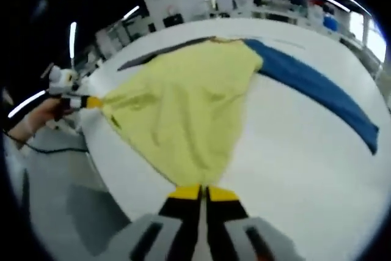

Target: Fold the garment on the visible template until the final outline fits inside the template.

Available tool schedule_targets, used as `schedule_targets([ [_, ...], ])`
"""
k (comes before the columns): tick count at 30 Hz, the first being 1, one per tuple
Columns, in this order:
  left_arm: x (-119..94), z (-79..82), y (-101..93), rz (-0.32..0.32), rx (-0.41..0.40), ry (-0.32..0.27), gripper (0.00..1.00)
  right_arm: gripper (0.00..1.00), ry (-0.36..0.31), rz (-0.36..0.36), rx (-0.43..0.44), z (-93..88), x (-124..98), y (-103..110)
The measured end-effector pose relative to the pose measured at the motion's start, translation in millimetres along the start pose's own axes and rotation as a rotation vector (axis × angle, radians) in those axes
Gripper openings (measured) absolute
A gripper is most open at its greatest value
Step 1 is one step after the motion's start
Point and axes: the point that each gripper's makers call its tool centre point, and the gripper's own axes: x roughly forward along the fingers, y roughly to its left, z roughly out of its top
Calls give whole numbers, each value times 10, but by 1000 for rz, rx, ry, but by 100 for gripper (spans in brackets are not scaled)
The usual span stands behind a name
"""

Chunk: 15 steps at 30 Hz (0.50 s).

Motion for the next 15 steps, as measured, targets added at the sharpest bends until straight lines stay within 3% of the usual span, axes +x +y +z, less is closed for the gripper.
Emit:
schedule_targets([
  [7,-10,-17,22,0,-7,5,0,0,30,-9,-29,-67,-74,-3],
  [15,-19,-149,0,-16,-3,44,0,0,48,-8,24,-159,-102,5],
])
